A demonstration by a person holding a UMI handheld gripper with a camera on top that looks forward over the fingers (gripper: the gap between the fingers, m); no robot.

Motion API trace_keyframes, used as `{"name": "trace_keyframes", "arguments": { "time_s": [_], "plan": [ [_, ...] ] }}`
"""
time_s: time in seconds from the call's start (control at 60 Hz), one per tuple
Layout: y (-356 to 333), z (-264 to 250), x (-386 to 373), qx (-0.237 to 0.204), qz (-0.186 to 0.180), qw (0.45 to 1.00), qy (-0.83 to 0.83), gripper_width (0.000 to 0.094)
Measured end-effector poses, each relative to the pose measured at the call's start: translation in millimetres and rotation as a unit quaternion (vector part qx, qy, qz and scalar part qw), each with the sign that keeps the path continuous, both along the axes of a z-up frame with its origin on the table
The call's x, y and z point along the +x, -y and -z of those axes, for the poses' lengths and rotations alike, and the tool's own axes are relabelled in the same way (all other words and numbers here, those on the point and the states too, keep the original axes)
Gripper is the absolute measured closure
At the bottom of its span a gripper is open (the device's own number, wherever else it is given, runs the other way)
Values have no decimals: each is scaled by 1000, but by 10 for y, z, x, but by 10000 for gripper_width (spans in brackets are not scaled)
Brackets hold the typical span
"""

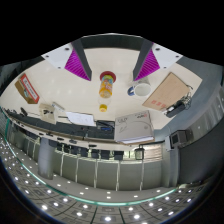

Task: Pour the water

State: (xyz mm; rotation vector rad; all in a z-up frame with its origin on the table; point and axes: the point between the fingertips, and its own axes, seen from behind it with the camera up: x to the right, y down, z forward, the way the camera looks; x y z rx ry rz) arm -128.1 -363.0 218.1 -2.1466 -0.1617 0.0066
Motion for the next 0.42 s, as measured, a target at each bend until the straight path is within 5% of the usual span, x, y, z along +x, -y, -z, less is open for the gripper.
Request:
{"name": "trace_keyframes", "arguments": {
  "time_s": [0.417],
  "plan": [
    [594, -252, 311, 8, 31, 999, 42, 76]
  ]
}}
